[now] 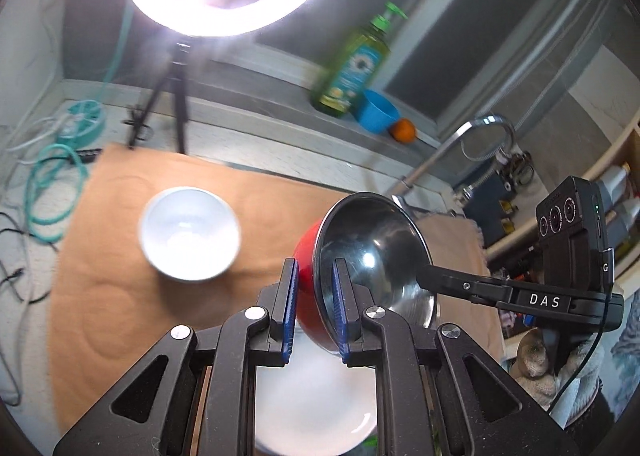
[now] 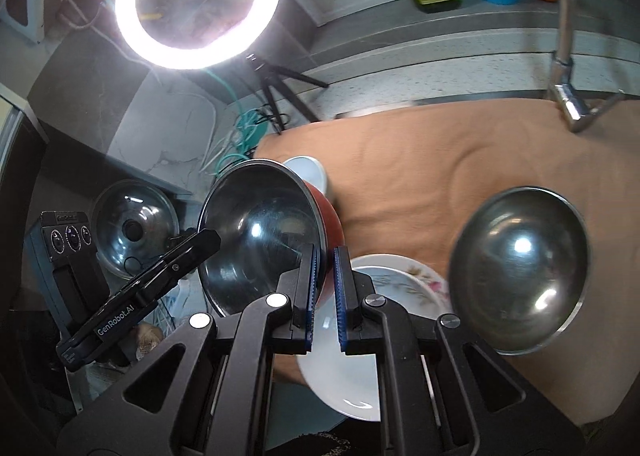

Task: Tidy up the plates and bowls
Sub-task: 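Lift the red bowl and lower it into the large steel bowl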

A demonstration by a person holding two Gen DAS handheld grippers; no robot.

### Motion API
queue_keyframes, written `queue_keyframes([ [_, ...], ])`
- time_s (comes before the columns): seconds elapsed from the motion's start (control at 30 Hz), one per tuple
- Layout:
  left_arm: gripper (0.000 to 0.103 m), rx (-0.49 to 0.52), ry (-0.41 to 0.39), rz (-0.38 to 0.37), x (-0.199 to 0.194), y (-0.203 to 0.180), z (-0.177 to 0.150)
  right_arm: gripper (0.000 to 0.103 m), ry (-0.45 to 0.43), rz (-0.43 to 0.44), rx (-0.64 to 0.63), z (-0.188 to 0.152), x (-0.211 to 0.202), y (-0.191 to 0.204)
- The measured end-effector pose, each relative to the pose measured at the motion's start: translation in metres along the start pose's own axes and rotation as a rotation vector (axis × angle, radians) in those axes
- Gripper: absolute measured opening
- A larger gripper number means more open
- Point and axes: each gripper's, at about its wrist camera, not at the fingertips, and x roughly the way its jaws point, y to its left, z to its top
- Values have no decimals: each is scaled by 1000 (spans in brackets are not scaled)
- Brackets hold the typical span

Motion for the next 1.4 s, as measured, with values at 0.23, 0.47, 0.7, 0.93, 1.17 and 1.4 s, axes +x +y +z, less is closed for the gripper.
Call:
queue_keyframes([
  [0.23, 15, 44, 62, -40, 42, -42, -11, 8, -20, -62, 47, -6, -30, -53],
  [0.47, 15, 72, 142, -46, 86, -70, -24, 8, -21, -114, 94, -10, -40, -100],
  [0.7, 15, 103, 212, -17, 121, -88, -34, 8, -5, -160, 123, -10, -35, -140],
  [0.93, 15, 157, 265, 36, 144, -98, -42, 8, 34, -201, 118, -10, -19, -162],
  [1.17, 15, 211, 303, 83, 160, -103, -46, 8, 70, -232, 103, -12, -7, -172],
  [1.4, 15, 233, 331, 107, 168, -102, -49, 8, 94, -254, 74, -14, 2, -174],
])
